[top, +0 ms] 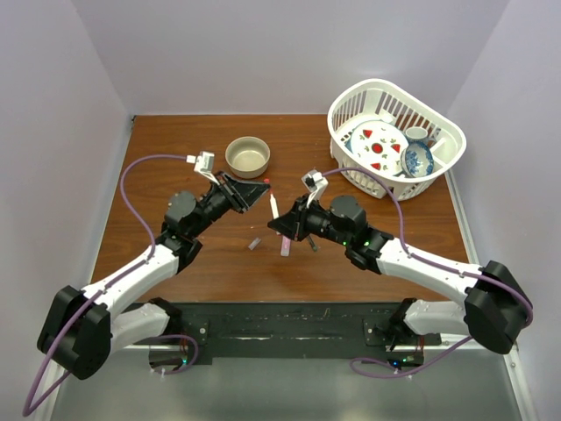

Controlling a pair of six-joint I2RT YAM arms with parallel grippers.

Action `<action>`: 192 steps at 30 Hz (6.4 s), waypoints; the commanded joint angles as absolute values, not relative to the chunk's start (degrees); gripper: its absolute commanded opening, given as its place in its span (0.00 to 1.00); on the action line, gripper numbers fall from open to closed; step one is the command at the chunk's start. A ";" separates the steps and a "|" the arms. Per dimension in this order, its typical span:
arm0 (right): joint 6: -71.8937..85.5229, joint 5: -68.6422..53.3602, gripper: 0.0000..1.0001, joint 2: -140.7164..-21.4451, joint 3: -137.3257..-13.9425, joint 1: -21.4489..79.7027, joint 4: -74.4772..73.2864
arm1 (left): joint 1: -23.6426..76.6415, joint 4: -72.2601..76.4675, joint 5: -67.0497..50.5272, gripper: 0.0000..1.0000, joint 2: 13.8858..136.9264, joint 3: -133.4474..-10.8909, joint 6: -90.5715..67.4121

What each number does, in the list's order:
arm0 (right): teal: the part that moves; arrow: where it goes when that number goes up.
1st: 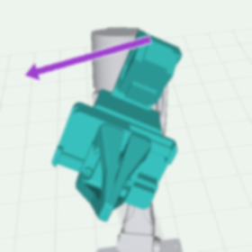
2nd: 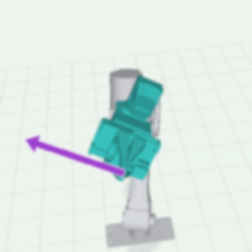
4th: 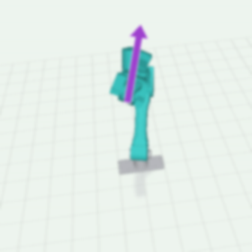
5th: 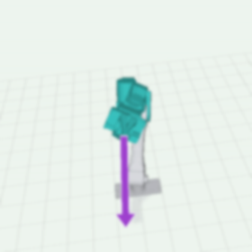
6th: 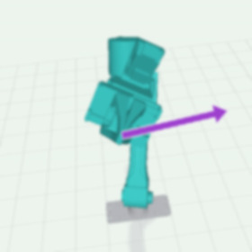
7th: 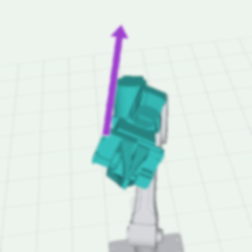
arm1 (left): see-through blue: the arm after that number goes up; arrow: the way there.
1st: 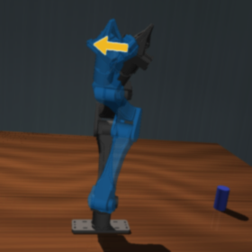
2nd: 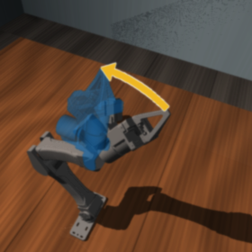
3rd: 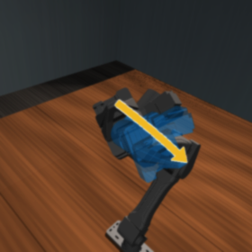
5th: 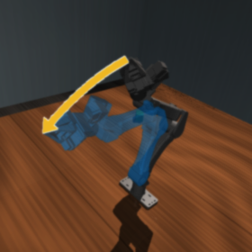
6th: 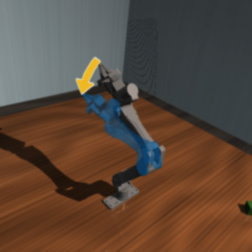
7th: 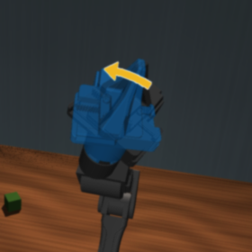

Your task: Insert the pens into the pen caps

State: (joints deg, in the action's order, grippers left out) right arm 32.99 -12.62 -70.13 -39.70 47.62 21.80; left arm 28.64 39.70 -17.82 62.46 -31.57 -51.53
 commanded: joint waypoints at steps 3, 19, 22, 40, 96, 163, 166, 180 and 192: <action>32.87 -11.60 0.00 -70.14 -42.54 48.08 23.64 | 28.92 42.80 -18.63 0.00 62.23 -30.85 -51.85; 28.66 -3.97 0.00 -71.01 -48.77 47.99 16.71 | 32.08 32.90 -18.38 0.00 60.64 -31.37 -48.35; 26.81 -3.17 0.00 -71.98 -51.23 48.08 14.68 | 32.96 31.46 -16.88 0.00 60.21 -31.12 -47.99; 23.11 -8.96 0.00 -67.07 -47.99 48.08 15.56 | 32.96 22.69 -15.65 0.63 52.91 -40.42 -43.43; 22.15 -8.80 0.00 -64.77 -55.54 48.08 15.03 | 32.87 32.45 -31.12 0.00 57.83 -37.09 -54.14; 13.98 -22.66 0.00 -84.20 -89.73 38.94 14.41 | 40.17 -2.01 -35.06 0.00 45.61 -31.28 -52.04; 11.87 -24.78 0.00 -84.55 -89.56 38.85 14.94 | 41.31 -5.61 -34.11 0.00 45.18 -32.52 -50.02; -1.56 -22.77 0.00 -82.09 -93.33 39.72 6.60 | 41.49 -20.10 -37.97 0.00 44.91 -34.63 -43.96; -3.43 -17.58 0.00 -82.88 -94.31 42.63 5.45 | 42.36 -19.94 -31.13 0.00 47.98 -37.69 -45.10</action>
State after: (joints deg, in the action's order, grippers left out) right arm -3.14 -30.96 -85.67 -82.61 45.15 -28.08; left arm 35.11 7.57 -8.47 44.45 -39.81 -42.89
